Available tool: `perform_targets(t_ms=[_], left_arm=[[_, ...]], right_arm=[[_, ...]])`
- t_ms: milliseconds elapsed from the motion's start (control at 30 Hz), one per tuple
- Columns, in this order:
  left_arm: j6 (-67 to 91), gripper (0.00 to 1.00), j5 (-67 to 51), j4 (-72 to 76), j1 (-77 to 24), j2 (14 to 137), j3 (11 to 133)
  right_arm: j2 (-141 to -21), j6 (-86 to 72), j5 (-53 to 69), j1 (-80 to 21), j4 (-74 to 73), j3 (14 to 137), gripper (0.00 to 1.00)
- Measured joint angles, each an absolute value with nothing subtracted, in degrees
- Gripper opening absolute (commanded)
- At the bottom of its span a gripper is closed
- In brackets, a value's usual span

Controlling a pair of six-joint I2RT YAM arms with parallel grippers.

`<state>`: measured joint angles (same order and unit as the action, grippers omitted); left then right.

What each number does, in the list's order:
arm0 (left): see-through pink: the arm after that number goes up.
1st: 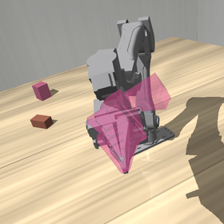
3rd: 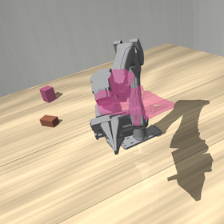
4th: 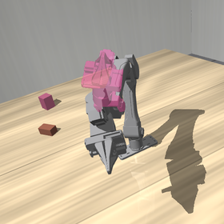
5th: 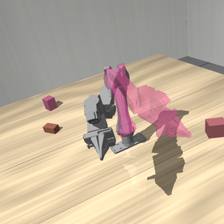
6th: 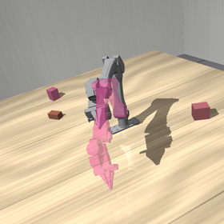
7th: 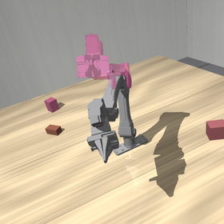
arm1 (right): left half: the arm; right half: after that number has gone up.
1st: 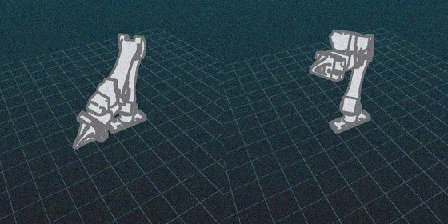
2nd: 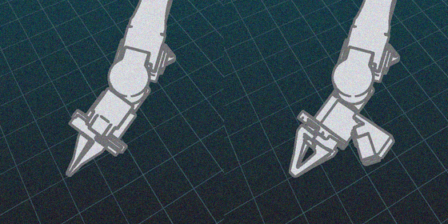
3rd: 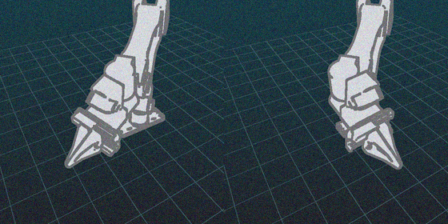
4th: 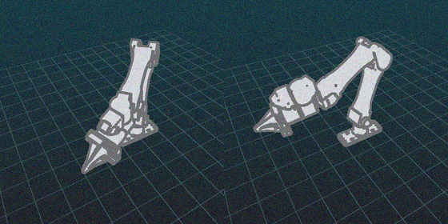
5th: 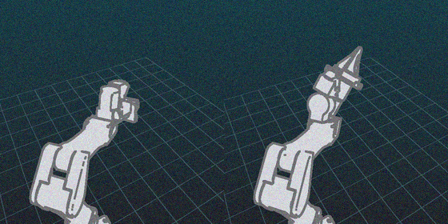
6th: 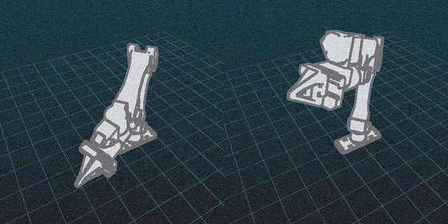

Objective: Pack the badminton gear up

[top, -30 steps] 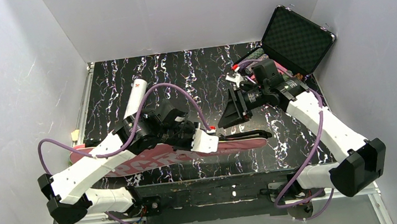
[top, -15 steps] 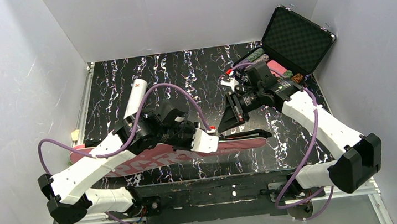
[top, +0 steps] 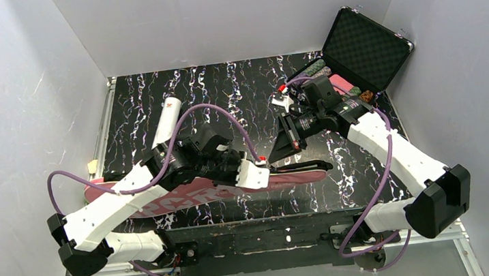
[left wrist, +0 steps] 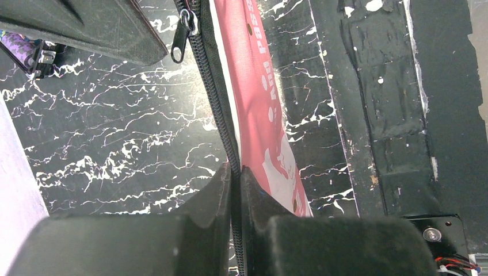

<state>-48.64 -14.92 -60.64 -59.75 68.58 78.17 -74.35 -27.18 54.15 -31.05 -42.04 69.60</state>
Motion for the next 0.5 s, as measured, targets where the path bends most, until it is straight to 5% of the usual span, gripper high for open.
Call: perform_targets(t_ms=[67, 133, 233, 367, 500], left_arm=[[-48.71, 0.00, -14.59, -60.38, -59.75, 68.58, 77.89], [-48.86, 0.00, -14.28, -60.16, -59.75, 68.58, 77.56], [-48.93, 0.00, -14.00, -60.03, -59.75, 68.58, 77.49], [-49.08, 0.00, -13.87, -59.99, -59.75, 68.58, 77.49], [-49.15, 0.00, -13.72, -59.96, -59.75, 68.58, 77.49]], right_arm=[[-74.22, -27.51, 54.17, -31.05, -41.93, 69.63, 0.01], [-74.02, -28.14, 54.19, -31.05, -41.82, 69.65, 0.31], [-73.95, -28.45, 54.11, -31.07, -42.04, 69.76, 0.53], [-74.43, -27.29, 52.95, -31.83, -43.79, 71.18, 0.55], [-75.66, -26.28, 51.68, -33.85, -44.71, 72.93, 0.40]])
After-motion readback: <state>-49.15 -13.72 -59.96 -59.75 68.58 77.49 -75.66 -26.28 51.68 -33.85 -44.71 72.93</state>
